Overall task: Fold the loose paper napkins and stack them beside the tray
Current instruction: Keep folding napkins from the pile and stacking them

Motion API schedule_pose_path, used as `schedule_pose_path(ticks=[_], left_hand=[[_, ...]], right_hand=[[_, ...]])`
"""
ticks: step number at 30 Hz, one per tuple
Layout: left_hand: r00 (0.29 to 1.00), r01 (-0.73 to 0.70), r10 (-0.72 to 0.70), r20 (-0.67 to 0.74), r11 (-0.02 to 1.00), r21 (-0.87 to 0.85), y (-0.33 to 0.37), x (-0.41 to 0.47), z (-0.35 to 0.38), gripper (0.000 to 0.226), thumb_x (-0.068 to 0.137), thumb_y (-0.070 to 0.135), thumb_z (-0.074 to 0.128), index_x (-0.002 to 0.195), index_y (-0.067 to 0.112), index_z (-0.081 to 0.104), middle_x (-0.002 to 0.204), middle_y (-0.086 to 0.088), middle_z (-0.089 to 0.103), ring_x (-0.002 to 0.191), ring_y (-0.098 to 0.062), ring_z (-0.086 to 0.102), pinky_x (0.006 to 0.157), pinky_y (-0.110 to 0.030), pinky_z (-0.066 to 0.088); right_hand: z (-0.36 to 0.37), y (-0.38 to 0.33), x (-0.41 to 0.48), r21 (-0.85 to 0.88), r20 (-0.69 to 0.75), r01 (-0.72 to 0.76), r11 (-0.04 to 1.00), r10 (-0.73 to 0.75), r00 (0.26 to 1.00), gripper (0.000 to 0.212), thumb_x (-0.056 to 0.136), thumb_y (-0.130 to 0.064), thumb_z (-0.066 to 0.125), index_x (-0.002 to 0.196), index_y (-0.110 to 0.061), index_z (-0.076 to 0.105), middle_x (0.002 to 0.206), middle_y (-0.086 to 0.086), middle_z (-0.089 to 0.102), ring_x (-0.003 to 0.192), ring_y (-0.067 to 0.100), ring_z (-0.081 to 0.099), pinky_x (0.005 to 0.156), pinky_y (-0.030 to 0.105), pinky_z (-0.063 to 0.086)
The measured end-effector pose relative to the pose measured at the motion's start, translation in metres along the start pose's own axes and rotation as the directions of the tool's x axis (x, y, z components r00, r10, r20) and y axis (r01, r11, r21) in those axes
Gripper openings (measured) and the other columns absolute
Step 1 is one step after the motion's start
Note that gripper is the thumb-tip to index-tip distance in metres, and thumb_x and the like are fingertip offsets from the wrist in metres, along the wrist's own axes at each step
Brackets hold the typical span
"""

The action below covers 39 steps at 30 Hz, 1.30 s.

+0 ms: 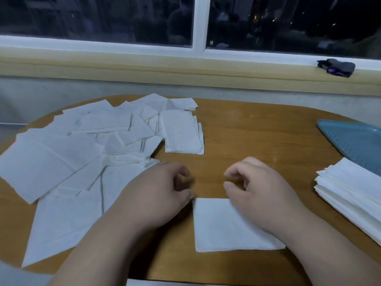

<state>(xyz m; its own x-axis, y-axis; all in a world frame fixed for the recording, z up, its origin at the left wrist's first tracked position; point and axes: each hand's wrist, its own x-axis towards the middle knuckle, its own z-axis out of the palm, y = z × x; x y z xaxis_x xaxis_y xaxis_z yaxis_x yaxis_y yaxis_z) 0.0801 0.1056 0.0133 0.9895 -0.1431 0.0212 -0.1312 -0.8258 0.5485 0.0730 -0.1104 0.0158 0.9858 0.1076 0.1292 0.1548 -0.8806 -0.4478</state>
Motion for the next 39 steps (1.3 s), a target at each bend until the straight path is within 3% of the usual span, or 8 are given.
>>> schedule_pose_path(ticks=[4, 12, 19, 25, 28, 34, 36, 39], left_hand=[[0.993, 0.105, -0.107, -0.053, 0.994, -0.039, -0.013, 0.006, -0.012, 0.028, 0.082, 0.047, 0.067, 0.109, 0.043, 0.059, 0.088, 0.017, 0.06, 0.08, 0.002, 0.058, 0.067, -0.025, 0.045], [0.972, 0.204, -0.21, -0.103, 0.977, -0.068, -0.03, 0.015, -0.023, 0.027, 0.085, 0.046, 0.062, 0.112, 0.043, 0.057, 0.086, 0.017, 0.061, 0.081, 0.002, 0.057, 0.061, -0.023, 0.041], [0.969, 0.217, -0.224, -0.101, 0.973, -0.074, -0.035, 0.022, -0.024, 0.028, 0.087, 0.05, 0.059, 0.114, 0.042, 0.058, 0.092, 0.015, 0.063, 0.089, -0.005, 0.06, 0.068, -0.026, 0.044], [0.972, 0.187, -0.199, -0.127, 0.977, -0.103, -0.032, 0.021, -0.025, 0.028, 0.089, 0.052, 0.058, 0.115, 0.041, 0.058, 0.087, 0.018, 0.062, 0.084, 0.0, 0.059, 0.061, -0.021, 0.039], [0.97, 0.14, -0.16, -0.181, 0.983, -0.119, -0.029, 0.02, -0.024, 0.036, 0.089, 0.051, 0.058, 0.123, 0.039, 0.057, 0.105, 0.019, 0.056, 0.096, -0.003, 0.058, 0.065, -0.019, 0.037], [0.968, -0.091, 0.031, -0.248, 0.967, -0.237, -0.016, 0.008, -0.018, 0.077, 0.083, 0.046, 0.07, 0.148, 0.045, 0.029, 0.149, 0.024, 0.026, 0.142, 0.0, 0.022, 0.105, -0.023, 0.03], [0.973, -0.135, 0.065, -0.219, 0.936, -0.324, -0.008, 0.002, -0.015, 0.078, 0.08, 0.048, 0.072, 0.145, 0.053, 0.028, 0.143, 0.034, 0.035, 0.135, 0.007, 0.033, 0.109, -0.026, 0.035], [0.983, -0.17, 0.114, -0.145, 0.863, -0.476, 0.005, -0.007, -0.011, 0.046, 0.081, 0.048, 0.075, 0.12, 0.06, 0.055, 0.116, 0.03, 0.064, 0.103, 0.004, 0.062, 0.091, -0.029, 0.051]], right_hand=[[0.013, -0.037, 0.047, -0.072, 0.02, 0.092, 0.993, -0.091, 0.996, 0.015, 0.092, -0.04, 0.058, 0.104, -0.034, 0.063, 0.107, -0.016, 0.054, 0.097, 0.007, 0.055, 0.084, 0.033, 0.049], [0.058, -0.082, 0.128, -0.249, 0.042, 0.094, 0.964, -0.086, 0.995, 0.038, 0.086, -0.053, 0.058, 0.111, -0.025, 0.059, 0.114, -0.002, 0.055, 0.107, 0.024, 0.052, 0.079, 0.038, 0.049], [0.066, -0.083, 0.144, -0.279, 0.054, 0.052, 0.959, -0.039, 0.998, 0.012, 0.091, -0.031, 0.053, 0.092, -0.021, 0.06, 0.101, -0.002, 0.056, 0.091, 0.023, 0.057, 0.074, 0.037, 0.053], [0.048, -0.07, 0.132, -0.117, -0.036, 0.049, 0.992, -0.054, 0.998, 0.013, 0.095, -0.028, 0.057, 0.083, -0.028, 0.062, 0.09, -0.012, 0.062, 0.084, 0.012, 0.058, 0.065, 0.03, 0.048], [0.027, -0.065, 0.11, 0.025, -0.096, 0.057, 0.998, -0.055, 0.994, 0.012, 0.089, -0.026, 0.061, 0.078, -0.029, 0.062, 0.082, -0.014, 0.063, 0.077, 0.003, 0.056, 0.058, 0.02, 0.041], [-0.029, -0.055, 0.022, 0.383, -0.157, 0.084, 0.92, -0.025, 0.987, 0.011, 0.083, -0.017, 0.066, 0.075, -0.025, 0.066, 0.067, -0.005, 0.066, 0.06, 0.014, 0.056, 0.05, 0.02, 0.04], [-0.042, -0.046, -0.004, 0.479, -0.166, 0.056, 0.876, 0.028, 0.986, 0.014, 0.084, -0.014, 0.066, 0.073, -0.023, 0.067, 0.063, -0.003, 0.064, 0.056, 0.016, 0.055, 0.046, 0.017, 0.038], [-0.052, -0.028, -0.029, 0.589, -0.122, -0.03, 0.808, 0.125, 0.985, 0.015, 0.085, -0.016, 0.064, 0.074, -0.024, 0.069, 0.06, -0.003, 0.065, 0.051, 0.007, 0.057, 0.046, 0.018, 0.042]])
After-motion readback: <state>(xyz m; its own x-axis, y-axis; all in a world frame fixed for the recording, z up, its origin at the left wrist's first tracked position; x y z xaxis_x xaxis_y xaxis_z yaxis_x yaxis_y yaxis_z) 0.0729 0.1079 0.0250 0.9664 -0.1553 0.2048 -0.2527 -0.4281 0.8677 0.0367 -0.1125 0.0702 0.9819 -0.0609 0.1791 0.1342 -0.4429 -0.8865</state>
